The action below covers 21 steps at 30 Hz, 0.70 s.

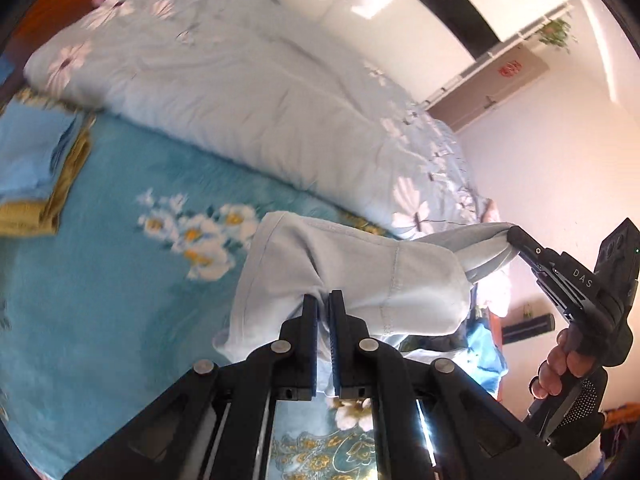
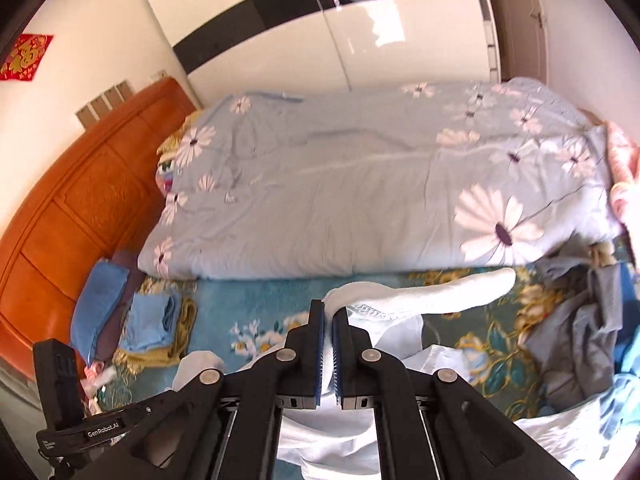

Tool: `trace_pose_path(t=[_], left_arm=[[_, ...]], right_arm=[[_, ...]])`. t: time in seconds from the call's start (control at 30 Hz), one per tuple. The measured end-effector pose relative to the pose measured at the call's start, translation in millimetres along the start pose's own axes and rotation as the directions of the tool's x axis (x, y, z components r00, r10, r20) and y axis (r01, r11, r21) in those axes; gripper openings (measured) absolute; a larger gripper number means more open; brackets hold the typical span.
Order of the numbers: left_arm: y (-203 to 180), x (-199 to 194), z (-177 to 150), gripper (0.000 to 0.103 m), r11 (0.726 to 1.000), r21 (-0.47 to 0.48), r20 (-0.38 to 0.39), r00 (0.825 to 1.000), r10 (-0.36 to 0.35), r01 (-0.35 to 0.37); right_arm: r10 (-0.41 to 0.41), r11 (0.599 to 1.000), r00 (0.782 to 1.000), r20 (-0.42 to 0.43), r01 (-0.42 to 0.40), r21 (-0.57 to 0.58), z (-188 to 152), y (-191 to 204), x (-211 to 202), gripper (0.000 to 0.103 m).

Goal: Fold clothes

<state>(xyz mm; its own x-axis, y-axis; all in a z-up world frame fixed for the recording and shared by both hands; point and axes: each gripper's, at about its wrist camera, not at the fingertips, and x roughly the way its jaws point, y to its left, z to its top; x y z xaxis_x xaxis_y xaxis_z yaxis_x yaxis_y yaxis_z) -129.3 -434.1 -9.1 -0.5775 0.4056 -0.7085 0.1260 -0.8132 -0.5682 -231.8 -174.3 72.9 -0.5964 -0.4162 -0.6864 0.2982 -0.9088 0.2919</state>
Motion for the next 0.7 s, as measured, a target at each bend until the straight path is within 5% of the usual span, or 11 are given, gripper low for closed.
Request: trace_pose_path(t=[0.23,0.37,0.57,0.7], left_arm=[[-80,-44,84,0.006,0.968,0.206,0.087,0.982,-0.166,0.145],[-73,-56,97,0.005,0.957,0.243,0.1,0.977,-0.19,0.161],[15,-25,53,0.005,0.985,0.166,-0.024,0.999,-0.044,0.048],[82,8,-3,0.005,0.998,0.052,-0.165,0.985,0.055,-0.047]], right_arm=[[-0.108,0.994,0.958,0.267,0.108,0.015,76,24,-113,0.004],[-0.14,0.99,0.939,0.315,0.138,0.03,75,39,-144,0.004],[-0.172,0.981,0.976,0.137,0.157,0.116,-6,22,-103,0.004],[-0.155,0.966,0.985,-0.08,0.168,0.195,-91,1,-45,0.004]])
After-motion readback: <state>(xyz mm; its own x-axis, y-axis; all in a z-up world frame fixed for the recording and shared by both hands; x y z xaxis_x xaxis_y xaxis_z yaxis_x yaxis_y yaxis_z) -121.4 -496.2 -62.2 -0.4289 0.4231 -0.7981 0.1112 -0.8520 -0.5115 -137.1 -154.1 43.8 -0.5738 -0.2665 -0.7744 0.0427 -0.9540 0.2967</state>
